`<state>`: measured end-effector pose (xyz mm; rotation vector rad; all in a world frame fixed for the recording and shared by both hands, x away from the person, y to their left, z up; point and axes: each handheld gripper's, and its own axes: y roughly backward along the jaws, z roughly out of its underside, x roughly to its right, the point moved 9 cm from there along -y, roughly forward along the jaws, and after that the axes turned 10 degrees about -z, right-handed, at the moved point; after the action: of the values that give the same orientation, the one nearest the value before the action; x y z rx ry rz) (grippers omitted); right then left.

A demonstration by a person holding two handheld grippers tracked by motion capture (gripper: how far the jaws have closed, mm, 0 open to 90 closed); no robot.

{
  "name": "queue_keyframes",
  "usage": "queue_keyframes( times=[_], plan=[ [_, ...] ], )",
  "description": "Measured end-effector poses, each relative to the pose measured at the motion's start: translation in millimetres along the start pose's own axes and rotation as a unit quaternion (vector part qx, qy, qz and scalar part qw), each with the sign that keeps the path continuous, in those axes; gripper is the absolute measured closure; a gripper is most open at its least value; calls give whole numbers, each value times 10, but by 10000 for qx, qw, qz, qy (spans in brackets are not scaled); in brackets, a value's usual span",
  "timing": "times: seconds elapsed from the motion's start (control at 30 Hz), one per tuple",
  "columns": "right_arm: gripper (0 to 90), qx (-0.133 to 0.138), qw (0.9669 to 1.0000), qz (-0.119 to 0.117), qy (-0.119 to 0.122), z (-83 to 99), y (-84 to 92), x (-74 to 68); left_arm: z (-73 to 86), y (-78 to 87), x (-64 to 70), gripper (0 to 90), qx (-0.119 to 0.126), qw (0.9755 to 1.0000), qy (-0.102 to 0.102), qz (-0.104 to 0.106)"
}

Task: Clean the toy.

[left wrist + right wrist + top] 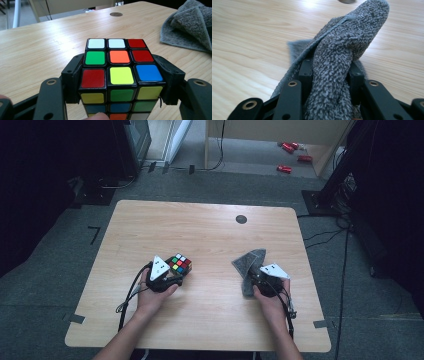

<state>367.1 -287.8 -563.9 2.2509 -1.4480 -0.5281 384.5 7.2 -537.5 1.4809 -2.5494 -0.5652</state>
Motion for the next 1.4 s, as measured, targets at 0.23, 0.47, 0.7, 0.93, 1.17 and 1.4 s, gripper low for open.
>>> queue_keyframes(
  times=[0.23, 0.47, 0.7, 0.93, 1.17, 1.4],
  plan=[
    [661, -31, 9989, 435, -184, 64, 60, 322, 42, -48, -39, 345, -75, 9999, 1, -72],
    [624, -360, 9983, 370, -273, 119, 35, 385, 90, -89, -75, 345, -216, 9996, 51, -154],
    [29, -347, 9990, 78, -262, 50, 86, 274, 110, -123, -101, 345, -324, 9992, 92, -214],
    [0, 122, 9994, 46, -314, -163, 406, 254, 123, -174, -95, 345, -444, 9986, 26, -283],
    [0, 99, 9989, 132, -447, -110, 511, 349, 133, -195, -92, 343, -557, 9979, 12, -334],
    [0, -52, 9990, 160, -404, -29, 482, 336, 142, -212, -83, 341, -626, 9974, -31, -346]
  ],
)
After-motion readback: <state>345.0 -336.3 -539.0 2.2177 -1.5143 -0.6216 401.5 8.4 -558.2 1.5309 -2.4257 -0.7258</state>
